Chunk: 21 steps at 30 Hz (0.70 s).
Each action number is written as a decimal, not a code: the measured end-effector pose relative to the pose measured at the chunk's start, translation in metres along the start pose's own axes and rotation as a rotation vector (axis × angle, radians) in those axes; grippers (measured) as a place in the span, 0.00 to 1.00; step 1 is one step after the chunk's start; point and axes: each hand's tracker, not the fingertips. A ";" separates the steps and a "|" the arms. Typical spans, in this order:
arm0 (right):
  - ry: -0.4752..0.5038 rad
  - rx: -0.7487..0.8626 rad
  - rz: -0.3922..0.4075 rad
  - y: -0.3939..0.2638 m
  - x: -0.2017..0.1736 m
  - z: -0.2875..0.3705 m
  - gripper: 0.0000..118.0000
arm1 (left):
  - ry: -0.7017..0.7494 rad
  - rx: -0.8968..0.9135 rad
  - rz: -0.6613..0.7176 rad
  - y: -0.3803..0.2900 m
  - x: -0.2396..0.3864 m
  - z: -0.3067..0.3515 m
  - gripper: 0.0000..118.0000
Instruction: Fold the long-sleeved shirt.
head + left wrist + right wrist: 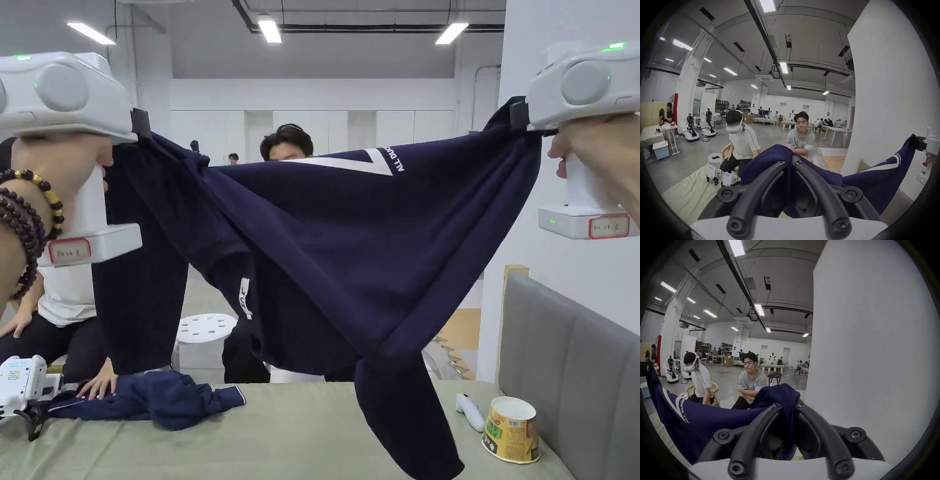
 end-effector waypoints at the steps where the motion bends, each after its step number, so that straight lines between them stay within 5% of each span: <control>1: -0.001 -0.007 -0.015 -0.007 0.001 -0.003 0.07 | 0.000 -0.012 -0.005 -0.006 0.001 -0.004 0.06; 8: 0.005 -0.136 -0.045 -0.090 0.000 -0.028 0.07 | -0.002 -0.102 0.003 -0.074 0.003 -0.033 0.06; 14: 0.007 -0.277 0.022 -0.189 -0.014 -0.043 0.07 | 0.004 -0.227 -0.037 -0.162 -0.001 -0.049 0.06; 21: 0.028 -0.421 -0.071 -0.284 -0.019 -0.044 0.07 | 0.059 -0.348 -0.020 -0.264 -0.004 -0.047 0.06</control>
